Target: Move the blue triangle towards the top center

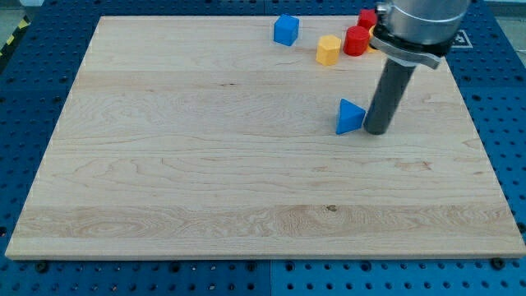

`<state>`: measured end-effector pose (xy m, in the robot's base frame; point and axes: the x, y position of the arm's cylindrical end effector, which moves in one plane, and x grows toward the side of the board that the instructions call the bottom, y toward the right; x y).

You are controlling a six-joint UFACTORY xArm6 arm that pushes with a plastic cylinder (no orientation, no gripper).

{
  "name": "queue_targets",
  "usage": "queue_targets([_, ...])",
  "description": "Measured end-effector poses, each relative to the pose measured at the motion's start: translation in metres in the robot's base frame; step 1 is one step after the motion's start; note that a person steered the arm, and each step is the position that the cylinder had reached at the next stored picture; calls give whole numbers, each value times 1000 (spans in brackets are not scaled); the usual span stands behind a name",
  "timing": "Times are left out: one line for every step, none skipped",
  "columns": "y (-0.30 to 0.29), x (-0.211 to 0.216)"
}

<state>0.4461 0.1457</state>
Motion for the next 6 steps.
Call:
queue_targets([-25, -2])
queue_targets([-51, -2])
queue_targets([-65, -14])
queue_targets([-68, -33])
queue_targets([-68, -50])
queue_targets([-74, -68])
